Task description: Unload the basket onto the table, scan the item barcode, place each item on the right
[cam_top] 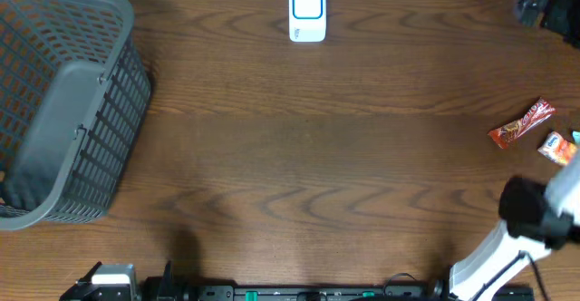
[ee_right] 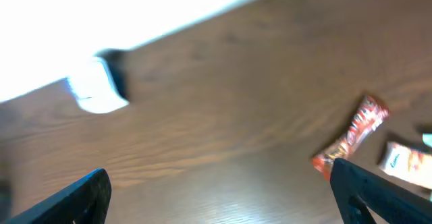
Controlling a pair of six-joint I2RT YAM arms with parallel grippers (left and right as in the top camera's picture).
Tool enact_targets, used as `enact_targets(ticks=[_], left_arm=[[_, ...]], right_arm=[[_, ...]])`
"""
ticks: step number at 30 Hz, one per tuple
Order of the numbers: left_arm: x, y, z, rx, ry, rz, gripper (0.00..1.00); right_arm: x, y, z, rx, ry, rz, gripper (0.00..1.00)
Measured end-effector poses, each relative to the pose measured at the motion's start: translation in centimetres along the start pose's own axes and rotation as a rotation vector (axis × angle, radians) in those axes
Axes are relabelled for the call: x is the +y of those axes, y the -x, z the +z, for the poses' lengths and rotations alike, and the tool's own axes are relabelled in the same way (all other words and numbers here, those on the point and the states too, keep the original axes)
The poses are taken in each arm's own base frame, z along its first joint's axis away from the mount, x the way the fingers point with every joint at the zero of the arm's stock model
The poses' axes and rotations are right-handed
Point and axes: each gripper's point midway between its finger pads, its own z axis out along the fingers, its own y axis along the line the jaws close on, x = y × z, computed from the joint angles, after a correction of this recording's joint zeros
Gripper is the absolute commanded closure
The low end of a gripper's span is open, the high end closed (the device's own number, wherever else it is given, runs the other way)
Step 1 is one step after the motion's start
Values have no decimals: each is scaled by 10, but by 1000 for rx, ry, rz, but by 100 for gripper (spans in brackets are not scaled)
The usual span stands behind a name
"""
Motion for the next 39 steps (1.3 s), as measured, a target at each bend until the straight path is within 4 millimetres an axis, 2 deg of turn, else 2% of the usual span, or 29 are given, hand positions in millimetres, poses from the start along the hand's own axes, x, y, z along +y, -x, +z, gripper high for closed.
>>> enact_targets(ticks=[2,5,9,15,21,23,26,30,34,39], left_arm=[[0,0,0,1,0,0,2],[0,0,0,1,0,0,2],[0,0,0,0,0,0,2],[0,0,0,0,0,0,2],[0,0,0,0,0,0,2],[0,0,0,0,0,0,2],[0,0,0,0,0,0,2],[0,0,0,0,0,0,2],[0,0,0,0,0,0,2],[0,0,0,1,0,0,2]], right_arm=[[28,-7,-43,-70,44,-53,1],[56,-23,-96,-152,101,-111,1],[76,-43,-157,-268,161,-167,1],[80,-74,-236,-438,200,-202,1],[76,-119,-309,-619,217,-250,1],[74,-135,-328,-669,219,-278,1],[69,-159,-346,-715,211,-305,1],[58,-184,-349,-726,180,-311,1],[52,-191,-341,-756,165,-314,1],[46,-191,-317,-815,158,-319,1]])
